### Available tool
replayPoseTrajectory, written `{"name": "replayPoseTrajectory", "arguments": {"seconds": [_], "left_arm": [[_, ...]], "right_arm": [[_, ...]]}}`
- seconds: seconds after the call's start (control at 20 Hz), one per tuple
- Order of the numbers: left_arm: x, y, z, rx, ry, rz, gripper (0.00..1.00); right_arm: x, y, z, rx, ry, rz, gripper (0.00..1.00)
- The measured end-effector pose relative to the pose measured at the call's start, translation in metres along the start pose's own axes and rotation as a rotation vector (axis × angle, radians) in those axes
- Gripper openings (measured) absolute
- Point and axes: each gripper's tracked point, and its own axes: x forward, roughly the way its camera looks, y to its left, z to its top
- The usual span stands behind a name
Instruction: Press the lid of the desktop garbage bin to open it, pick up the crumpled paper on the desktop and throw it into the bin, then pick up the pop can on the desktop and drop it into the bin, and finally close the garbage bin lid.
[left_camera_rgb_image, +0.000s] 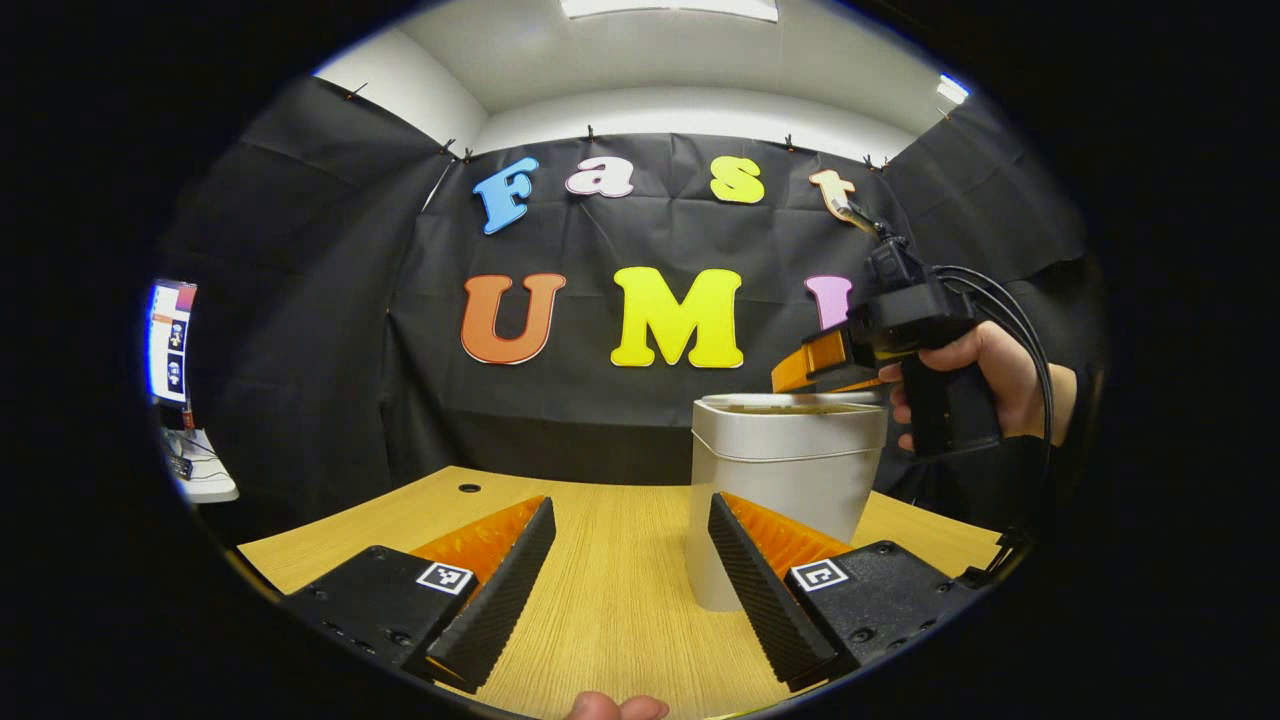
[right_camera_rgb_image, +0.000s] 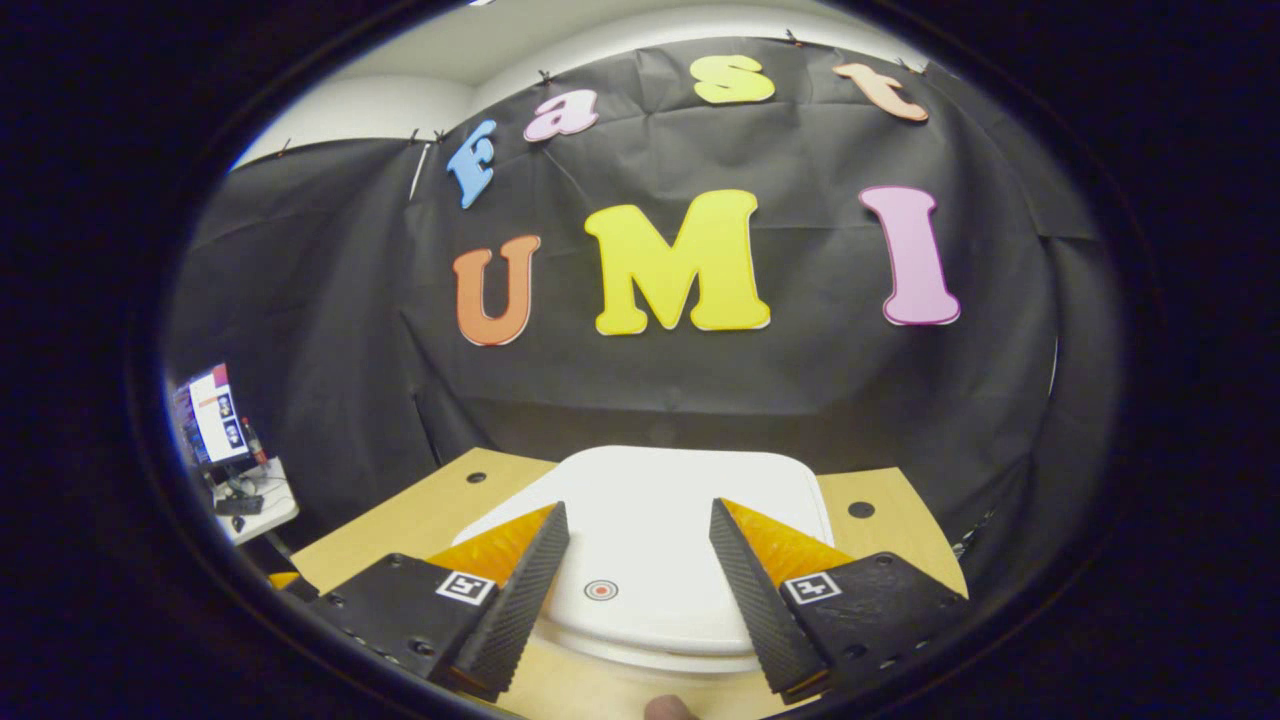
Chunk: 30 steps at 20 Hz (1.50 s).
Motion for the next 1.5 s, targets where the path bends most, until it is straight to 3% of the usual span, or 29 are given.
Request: {"name": "replayPoseTrajectory", "arguments": {"seconds": [0.6, 0.7, 0.9, 0.95, 1.2, 1.35, 1.4, 1.45, 1.5], "left_arm": [[0.006, 0.001, -0.012, -0.01, 0.033, -0.003, 0.99], [0.006, 0.004, -0.016, -0.013, 0.043, 0.004, 0.99], [0.007, 0.004, -0.017, -0.018, 0.041, 0.007, 0.99], [0.008, 0.004, -0.017, -0.017, 0.044, 0.007, 0.99], [0.007, 0.004, -0.016, -0.009, 0.043, 0.011, 0.99], [0.007, 0.003, -0.017, -0.011, 0.039, 0.014, 0.99], [0.008, 0.002, -0.018, -0.013, 0.041, 0.01, 0.99], [0.009, 0.0, -0.019, -0.014, 0.043, 0.006, 0.99], [0.007, -0.001, -0.018, -0.013, 0.043, 0.004, 0.99]], "right_arm": [[-0.006, -0.003, -0.006, -0.042, -0.154, -0.012, 0.86], [-0.005, -0.006, -0.008, -0.022, -0.186, -0.009, 0.67], [-0.005, -0.013, -0.011, -0.021, -0.2, -0.025, 0.67], [-0.002, -0.013, -0.015, -0.026, -0.177, -0.028, 0.37], [-0.004, -0.011, -0.008, -0.031, -0.183, -0.05, 0.38], [-0.011, -0.02, 0.003, -0.086, -0.236, -0.134, 0.39], [-0.015, -0.017, 0.004, -0.078, -0.25, -0.124, 0.53], [-0.016, -0.011, 0.001, -0.059, -0.246, -0.083, 0.76], [-0.018, -0.007, -0.006, -0.033, -0.238, -0.059, 0.82]]}}
